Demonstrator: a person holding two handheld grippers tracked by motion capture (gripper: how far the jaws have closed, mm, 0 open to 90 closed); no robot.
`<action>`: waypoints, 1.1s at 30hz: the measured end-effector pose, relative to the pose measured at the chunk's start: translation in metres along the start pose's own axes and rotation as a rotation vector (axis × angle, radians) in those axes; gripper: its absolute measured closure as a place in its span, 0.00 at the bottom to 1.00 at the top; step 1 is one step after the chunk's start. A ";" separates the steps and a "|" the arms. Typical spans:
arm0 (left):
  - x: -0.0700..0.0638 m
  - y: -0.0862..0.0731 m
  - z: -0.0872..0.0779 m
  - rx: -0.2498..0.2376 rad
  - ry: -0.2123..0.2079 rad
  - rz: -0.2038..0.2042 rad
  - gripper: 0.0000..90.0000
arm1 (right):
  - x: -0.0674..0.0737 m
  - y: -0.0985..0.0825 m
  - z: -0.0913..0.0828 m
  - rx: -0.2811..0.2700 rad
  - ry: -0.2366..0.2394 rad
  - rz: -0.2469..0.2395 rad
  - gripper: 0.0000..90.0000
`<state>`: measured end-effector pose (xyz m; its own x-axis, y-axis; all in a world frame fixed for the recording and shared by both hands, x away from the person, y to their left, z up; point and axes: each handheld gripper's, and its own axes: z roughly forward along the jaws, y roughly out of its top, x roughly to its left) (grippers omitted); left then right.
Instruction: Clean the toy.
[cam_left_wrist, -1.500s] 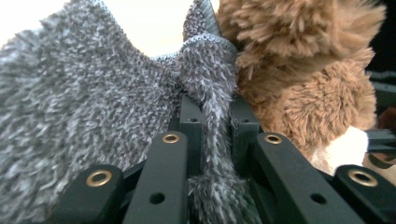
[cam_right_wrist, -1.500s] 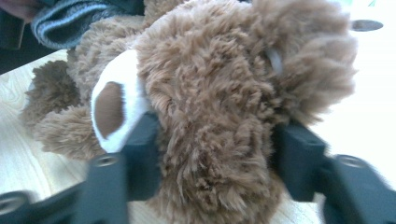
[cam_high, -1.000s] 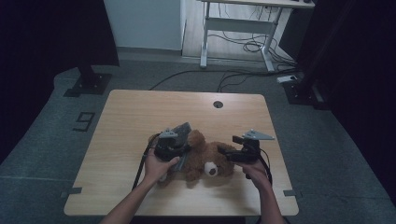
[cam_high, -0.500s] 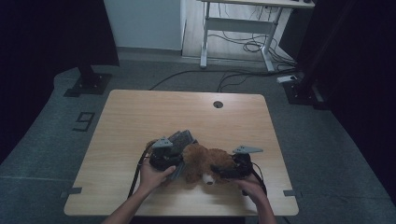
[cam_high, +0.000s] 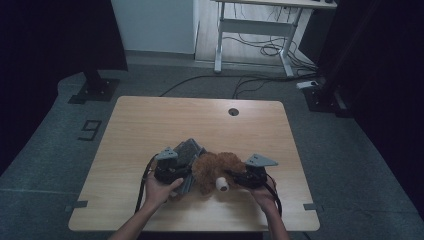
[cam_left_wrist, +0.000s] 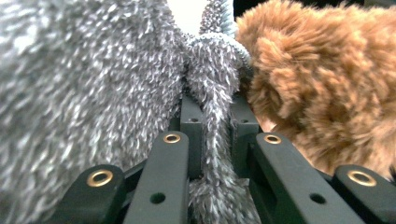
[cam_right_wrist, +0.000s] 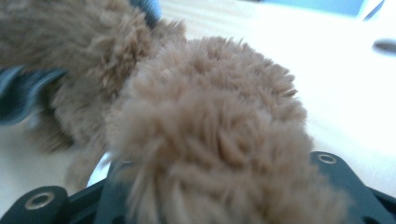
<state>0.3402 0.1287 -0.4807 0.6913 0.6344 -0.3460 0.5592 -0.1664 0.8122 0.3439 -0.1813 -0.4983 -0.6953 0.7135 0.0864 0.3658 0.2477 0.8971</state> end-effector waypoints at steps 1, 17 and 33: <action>0.002 0.000 -0.002 -0.010 0.008 -0.008 0.89 | 0.000 0.006 0.004 -0.009 -0.006 -0.021 0.59; -0.008 -0.007 0.014 -0.028 0.024 0.019 0.89 | -0.013 -0.017 0.001 -0.085 -0.012 0.040 0.30; -0.015 -0.015 0.004 -0.016 0.006 0.009 0.89 | -0.013 -0.027 -0.010 0.003 0.048 0.131 0.40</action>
<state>0.3234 0.1191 -0.4900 0.6935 0.6377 -0.3353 0.5452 -0.1604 0.8228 0.3369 -0.2035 -0.5192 -0.6703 0.7075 0.2239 0.4575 0.1565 0.8754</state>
